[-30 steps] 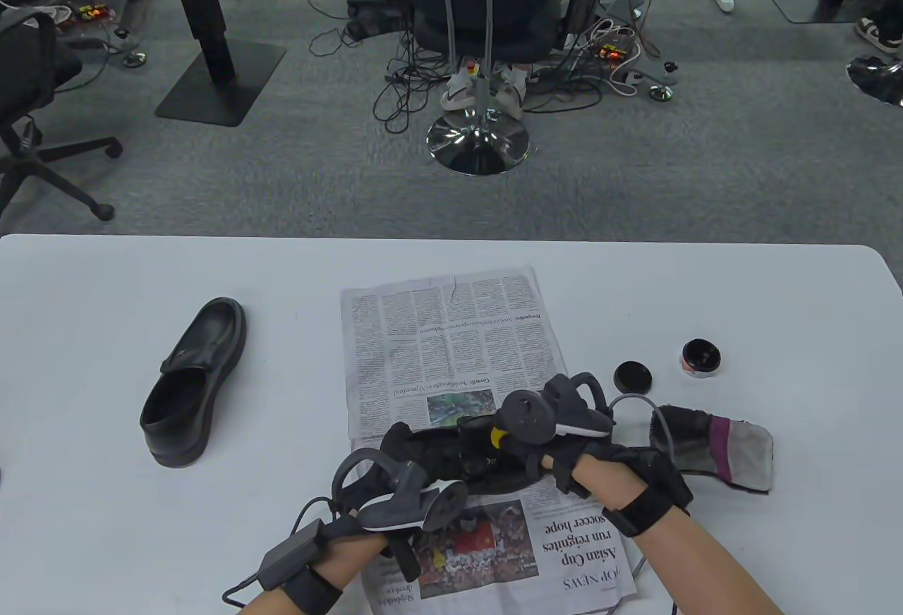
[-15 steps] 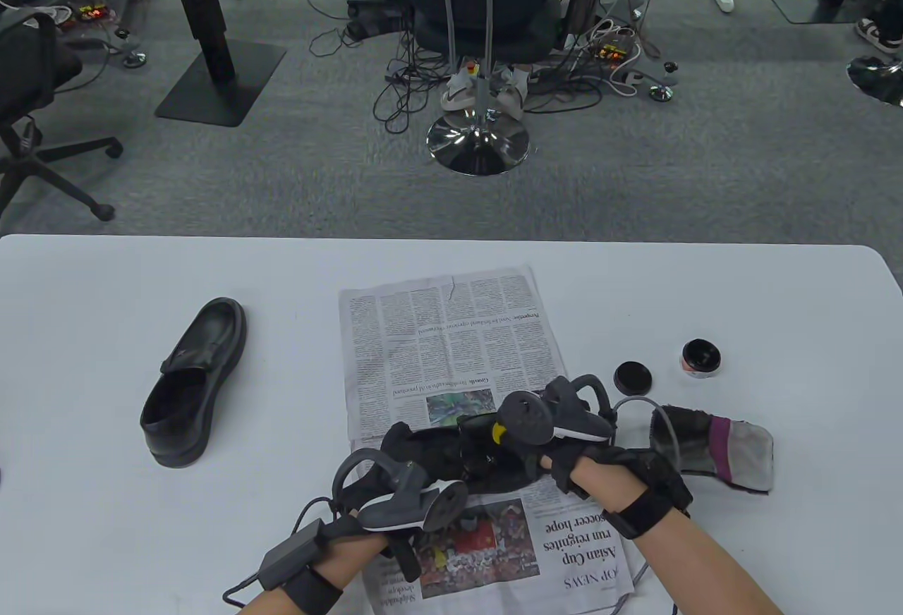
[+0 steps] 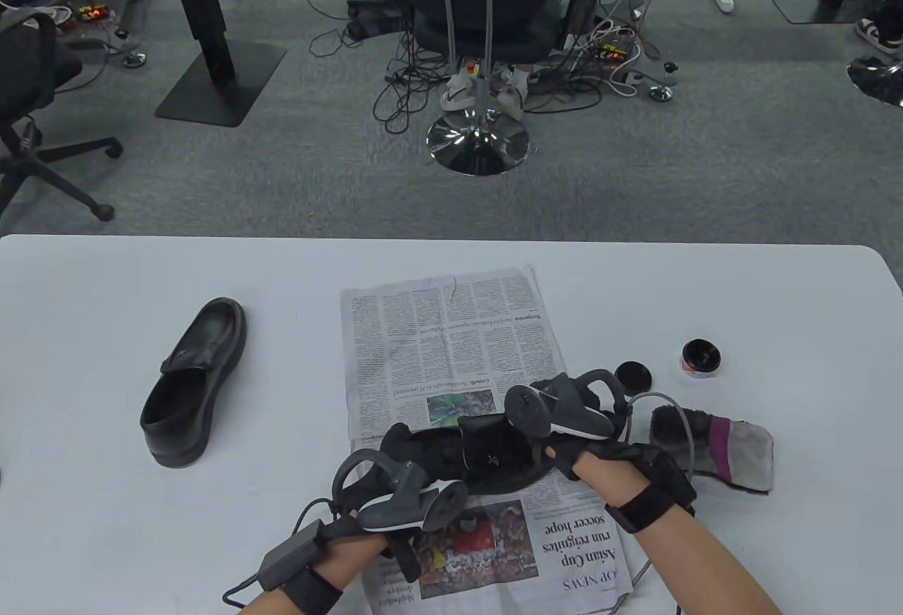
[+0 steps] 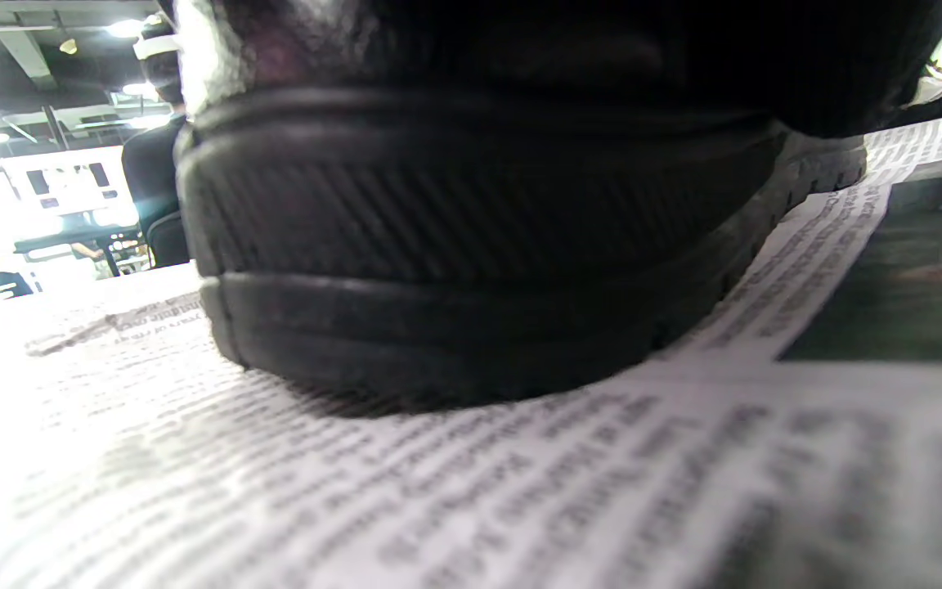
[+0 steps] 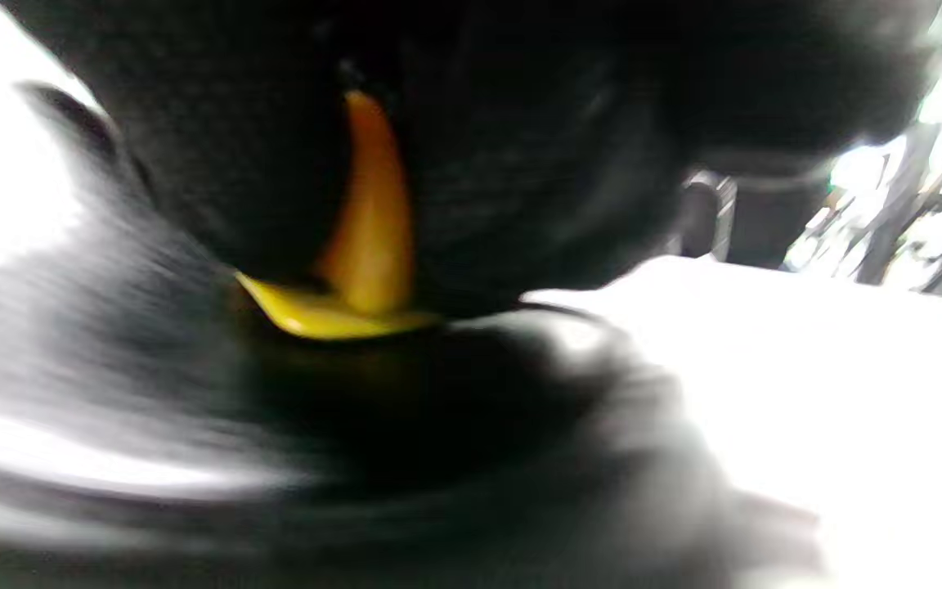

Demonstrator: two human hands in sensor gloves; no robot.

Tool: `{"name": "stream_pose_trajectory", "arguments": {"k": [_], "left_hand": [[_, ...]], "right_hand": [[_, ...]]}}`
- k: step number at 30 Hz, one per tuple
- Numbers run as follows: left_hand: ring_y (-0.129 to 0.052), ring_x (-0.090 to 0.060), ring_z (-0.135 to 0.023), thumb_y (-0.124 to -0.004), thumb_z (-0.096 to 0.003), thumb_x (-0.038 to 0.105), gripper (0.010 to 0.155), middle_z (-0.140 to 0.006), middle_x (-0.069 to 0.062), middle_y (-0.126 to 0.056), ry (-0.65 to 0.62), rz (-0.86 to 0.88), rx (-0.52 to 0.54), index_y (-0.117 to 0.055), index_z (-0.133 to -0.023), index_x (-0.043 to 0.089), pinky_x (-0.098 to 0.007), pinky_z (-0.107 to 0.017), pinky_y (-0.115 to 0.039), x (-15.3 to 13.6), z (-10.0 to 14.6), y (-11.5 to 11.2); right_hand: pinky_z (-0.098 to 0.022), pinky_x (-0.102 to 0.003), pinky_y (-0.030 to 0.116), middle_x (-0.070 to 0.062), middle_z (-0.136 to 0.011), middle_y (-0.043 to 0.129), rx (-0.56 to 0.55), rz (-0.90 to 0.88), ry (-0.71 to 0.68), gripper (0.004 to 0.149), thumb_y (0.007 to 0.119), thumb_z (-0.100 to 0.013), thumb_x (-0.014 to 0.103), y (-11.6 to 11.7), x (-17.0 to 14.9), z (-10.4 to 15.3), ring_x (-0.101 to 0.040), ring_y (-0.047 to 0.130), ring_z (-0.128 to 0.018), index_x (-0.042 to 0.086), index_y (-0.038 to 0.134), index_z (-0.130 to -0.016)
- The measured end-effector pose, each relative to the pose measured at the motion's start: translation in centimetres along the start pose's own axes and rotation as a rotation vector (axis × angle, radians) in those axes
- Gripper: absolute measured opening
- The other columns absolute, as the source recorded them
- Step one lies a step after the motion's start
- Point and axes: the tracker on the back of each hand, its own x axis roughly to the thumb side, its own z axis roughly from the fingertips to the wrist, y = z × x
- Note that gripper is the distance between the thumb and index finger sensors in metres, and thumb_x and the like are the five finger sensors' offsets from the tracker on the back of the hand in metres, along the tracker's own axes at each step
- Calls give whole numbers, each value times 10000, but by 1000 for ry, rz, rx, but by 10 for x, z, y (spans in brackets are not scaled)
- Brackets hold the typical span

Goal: Dip and apply built-in sponge shoe polish on shoes

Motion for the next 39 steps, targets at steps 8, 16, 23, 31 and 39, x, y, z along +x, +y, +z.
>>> {"name": "stream_pose_trajectory", "arguments": {"k": [8,16,23,31,39], "left_hand": [[-913,-104,-601,-753,-416,643,337,-666,177,-912,10,0,-2,-793,-700,466,-642,-743,-550,1,-1,1],[-913,-104,-604,-756,-415,642,337,-665,176,-912,5,0,-1,-795,-698,464,-643,-745,-547,1,-1,0],[-915,-106,-599,-760,-413,643,338,-664,175,-914,5,1,-4,-798,-696,463,-642,-743,-551,1,-1,1],[-916,-105,-589,-762,-410,647,340,-655,174,-918,15,1,-9,-802,-693,463,-640,-739,-559,2,-2,1],[-917,-109,-585,-769,-408,644,338,-652,170,-921,6,5,-8,-807,-689,458,-639,-739,-558,1,-1,0]], "right_hand": [[-220,-396,921,-108,-530,998,62,-11,-10,463,948,-320,405,0,4,0,-195,1053,-229,128,959,-690],[-232,-395,922,-108,-538,995,71,28,-44,462,945,-322,404,1,9,1,-194,1054,-242,130,956,-694],[-248,-385,928,-90,-552,992,70,146,-8,461,930,-335,418,-1,6,1,-177,1060,-261,149,945,-709],[-247,-400,925,-98,-540,997,82,106,-1,462,941,-324,413,-1,8,2,-192,1060,-254,140,955,-697],[-243,-391,927,-95,-535,997,105,76,-2,464,942,-325,421,-3,2,3,-183,1060,-247,138,954,-692]]}}
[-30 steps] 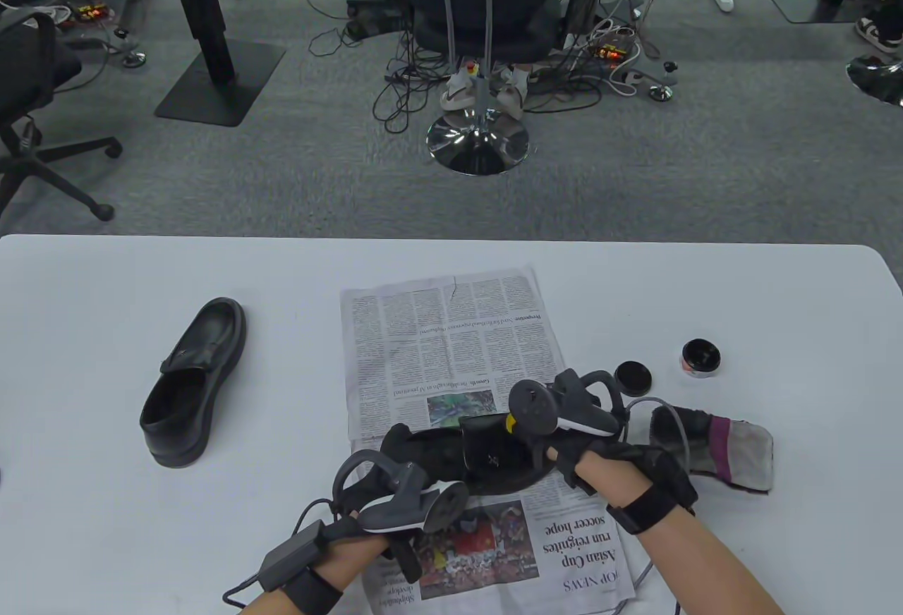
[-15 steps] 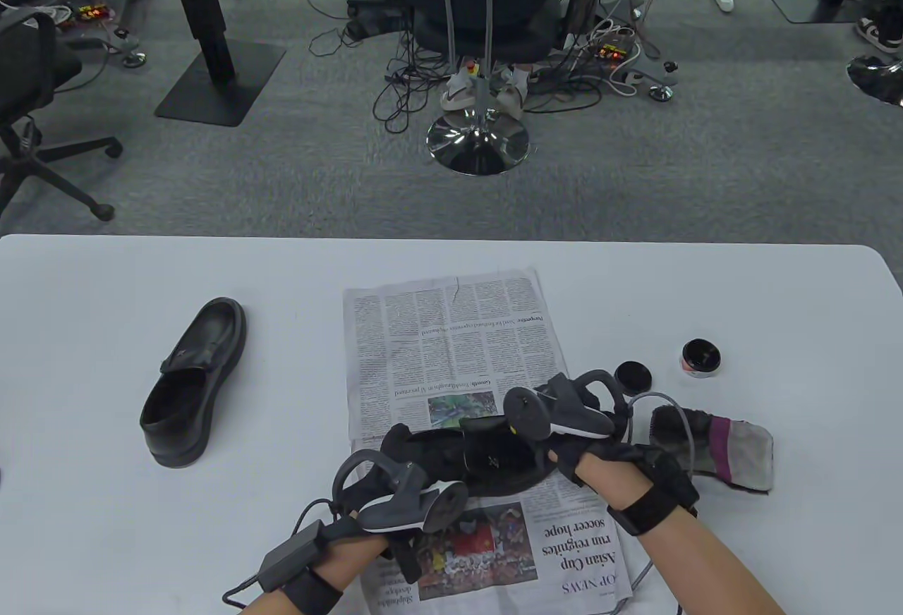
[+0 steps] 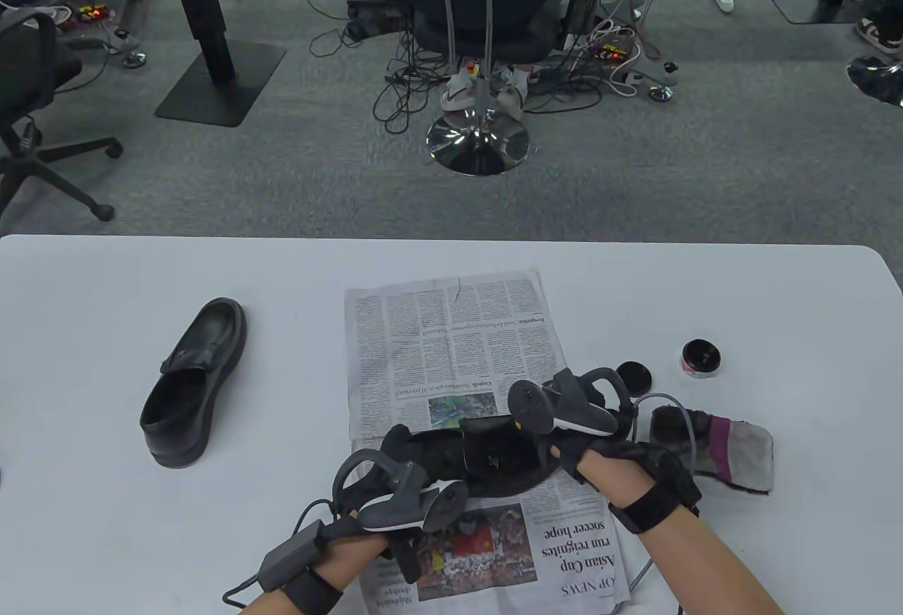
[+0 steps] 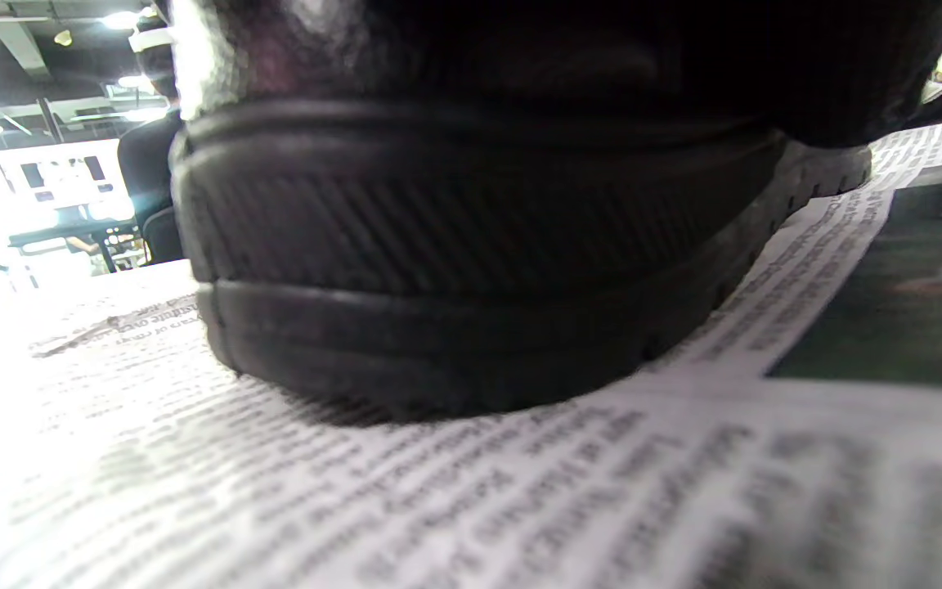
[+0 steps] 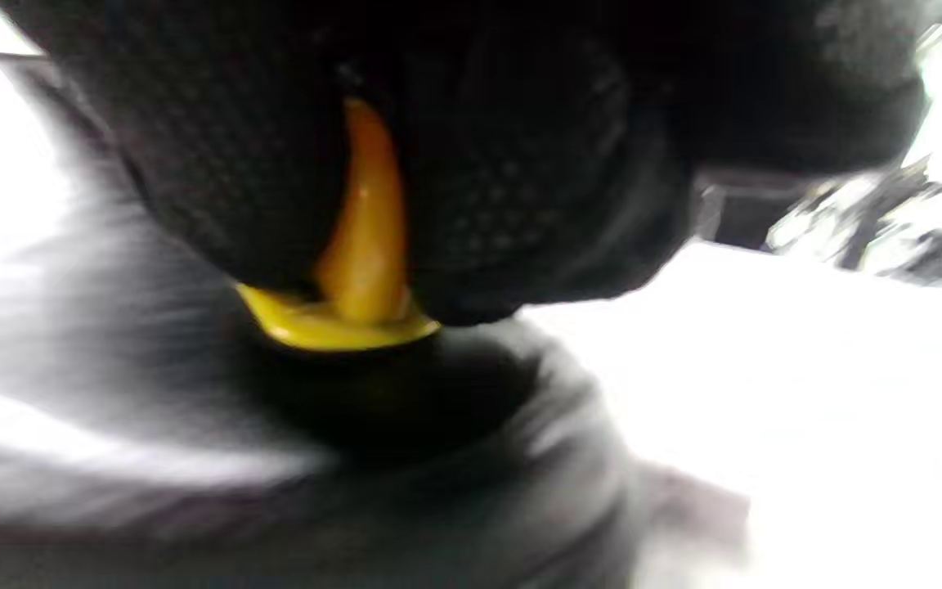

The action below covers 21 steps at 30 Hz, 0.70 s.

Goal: Dip and apply built-in sponge shoe polish on shoes

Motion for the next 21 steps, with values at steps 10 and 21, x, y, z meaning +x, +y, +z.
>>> {"name": "stream_pose_trajectory", "arguments": {"k": [10,21], "left_hand": [[-921,-109,-576,-770,-408,646,340,-643,167,-926,15,-6,7,-811,-686,455,-639,-737,-563,1,1,1],[-923,-110,-571,-775,-407,643,337,-637,163,-928,30,-5,-1,-815,-682,452,-650,-739,-555,3,-1,1]], "right_hand": [[-261,-444,908,-138,-544,993,250,-289,-16,458,966,-343,384,-2,-8,-4,-240,1055,-265,96,959,-700],[-254,-404,921,-96,-526,999,58,205,188,458,925,-338,429,-7,-5,-1,-188,1056,-250,138,965,-690]]}}
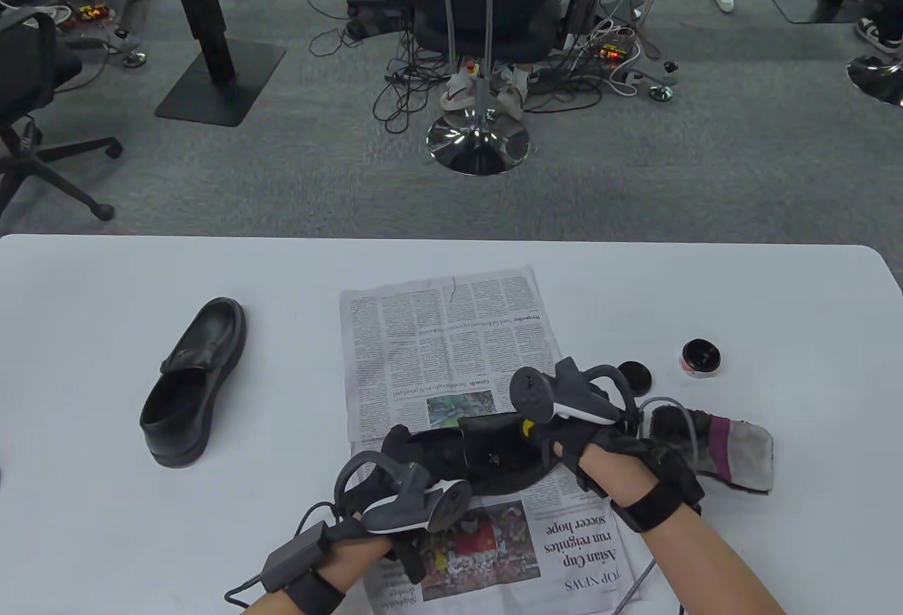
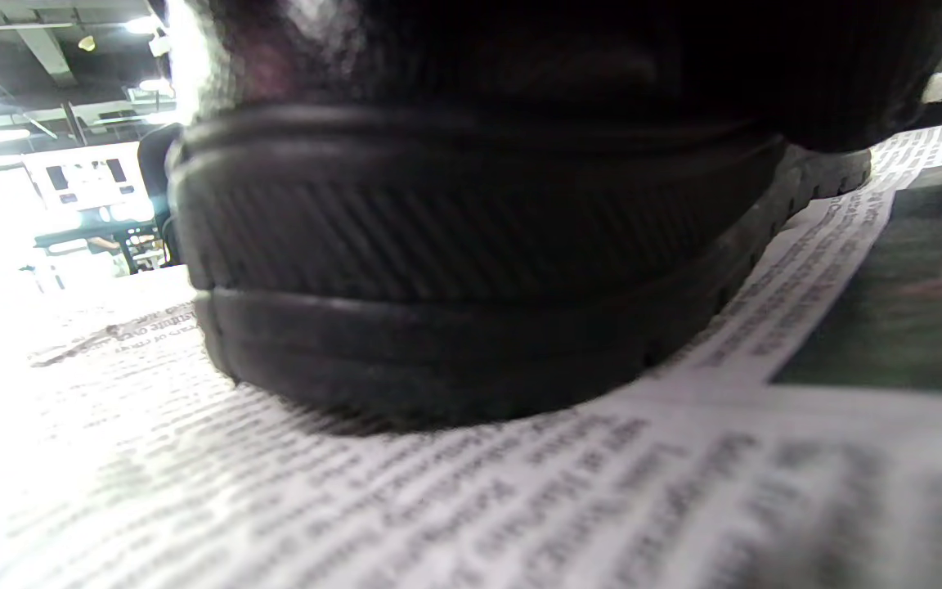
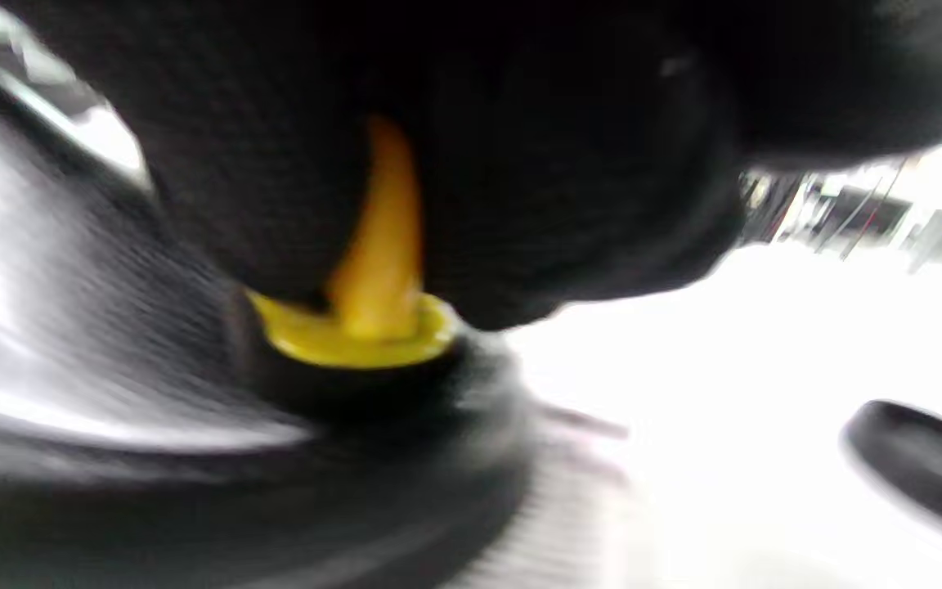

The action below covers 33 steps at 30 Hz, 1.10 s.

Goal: Dip and apply built-in sponge shoe polish on shoes

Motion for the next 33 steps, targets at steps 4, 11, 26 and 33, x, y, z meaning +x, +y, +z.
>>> {"name": "stream_pose_trajectory", "arguments": {"k": [4,11,26,33], "left_hand": [[-923,-111,-571,-775,-407,643,339,-637,162,-928,-2,-5,0,-815,-683,449,-652,-740,-554,0,0,1],[-922,-112,-573,-776,-407,643,339,-638,162,-928,-9,-1,-6,-815,-683,449,-653,-743,-548,0,1,1],[-923,-109,-571,-776,-405,647,343,-635,164,-928,-7,-3,-4,-815,-683,449,-647,-738,-558,1,1,1],[-923,-109,-569,-777,-404,650,346,-633,165,-928,-7,0,5,-815,-682,447,-643,-738,-560,1,1,0]], "right_hand": [[-250,-455,900,-147,-515,998,68,-205,-10,456,956,-334,385,0,0,1,-246,1047,-242,83,981,-675],[-257,-446,901,-142,-517,992,136,-197,-13,460,944,-348,398,2,2,3,-233,1045,-249,80,970,-680],[-253,-438,906,-140,-512,993,148,-245,-8,466,931,-352,403,5,0,2,-224,1048,-245,73,966,-678],[-266,-414,919,-104,-521,999,293,-432,-241,465,915,-355,439,3,-1,0,-197,1058,-262,112,959,-682]]}}
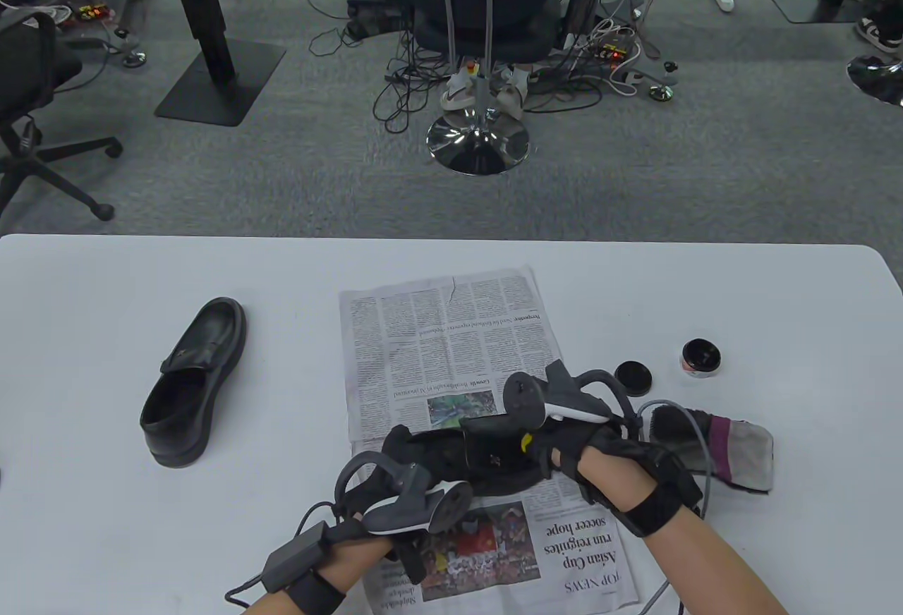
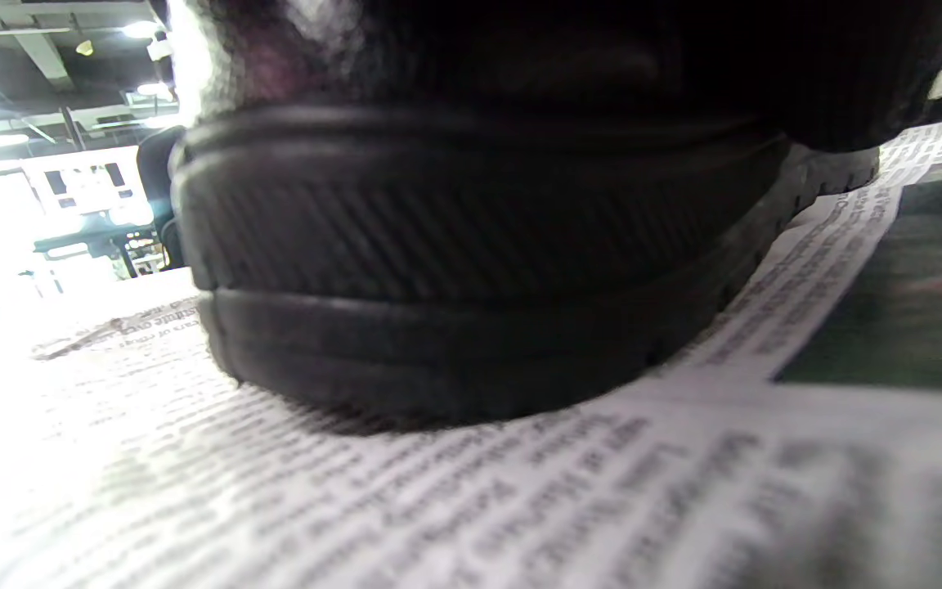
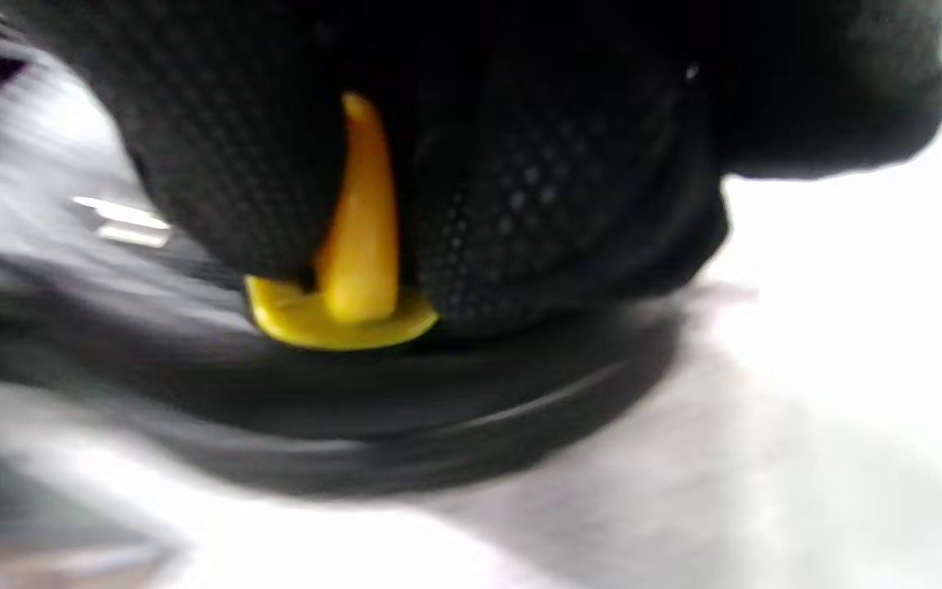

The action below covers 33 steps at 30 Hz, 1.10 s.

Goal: Dip and apply built-in sponge shoe polish on shoes

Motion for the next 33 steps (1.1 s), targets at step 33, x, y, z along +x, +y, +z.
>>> {"name": "stream_pose_trajectory", "arguments": {"k": [33], "left_hand": [[-918,-104,-573,-771,-402,657,354,-635,170,-922,-3,-3,-5,-807,-687,451,-641,-743,-552,-1,0,0]], "right_hand": [[-269,-440,902,-88,-512,1000,-575,163,684,464,916,-334,486,0,-185,23,-225,1048,-253,151,967,-650]]}}
